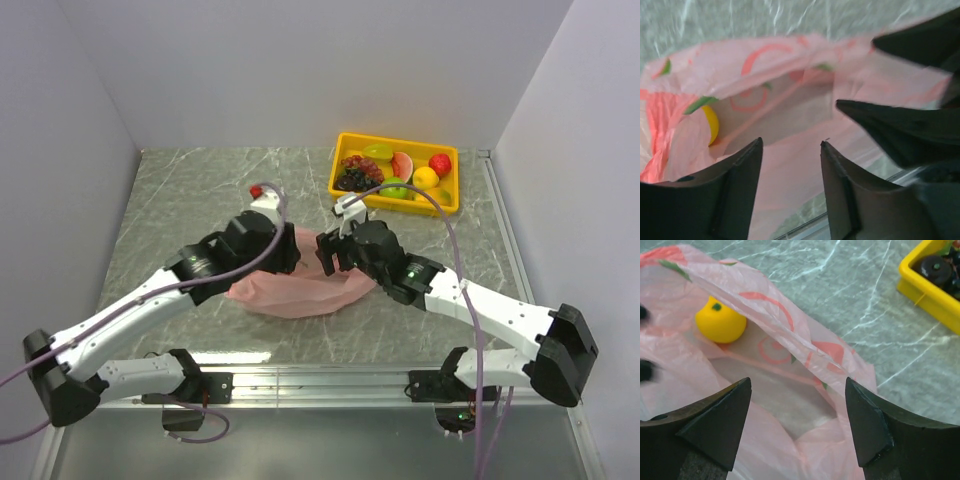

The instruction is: Untie the knot of the plastic bag and take out the fruit

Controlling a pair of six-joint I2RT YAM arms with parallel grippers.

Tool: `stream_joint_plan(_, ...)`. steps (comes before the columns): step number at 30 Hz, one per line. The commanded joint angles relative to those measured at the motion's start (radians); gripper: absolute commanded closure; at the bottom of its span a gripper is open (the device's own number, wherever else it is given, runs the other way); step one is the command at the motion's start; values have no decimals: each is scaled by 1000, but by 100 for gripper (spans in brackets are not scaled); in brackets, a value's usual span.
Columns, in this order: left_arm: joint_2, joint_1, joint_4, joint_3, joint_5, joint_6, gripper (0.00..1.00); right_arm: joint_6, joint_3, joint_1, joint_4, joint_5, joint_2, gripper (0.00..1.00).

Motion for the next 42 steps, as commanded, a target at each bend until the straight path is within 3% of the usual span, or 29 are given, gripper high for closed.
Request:
stream_joint_plan(1,12,-3,76,-77,11,17,46,-60,47,-55,61,-144,34,18)
stream_joint_plan(7,59,-3,244,-300,-104,-142,52,-29,47,-75,106,-165,130,19)
stream_joint_plan(11,75,-2,82,-354,-229,-372,59,8,8,-71,132,-171,172,19)
stream_joint_plan(15,-130,-3,-12,-484,-325,-560,63,35,-33,-49,169,-169,186,19)
stream_joint_plan(21,-359,21,35,-671,-338,-715,54,84,-44,-15,180,-168,249,19)
stream_joint_plan(25,-389,32,-28,-603,-384,-681,44,57,-18,15,140,-203,218,20)
stream_joint_plan(27,-381,32,-61,-556,-398,-638,35,48,-4,24,112,-208,195,20)
stream_joint_plan(29,-361,32,-92,-466,-426,-604,19,51,11,32,100,-208,175,20)
stream_joint_plan(34,-196,32,-235,-203,-444,-463,15,63,14,38,103,-228,144,20)
stream_joint_plan(37,-120,31,-265,-121,-423,-396,11,68,10,38,111,-226,146,20)
stream_joint_plan(42,-56,50,-238,-130,-474,-278,5,86,1,40,126,-252,155,20)
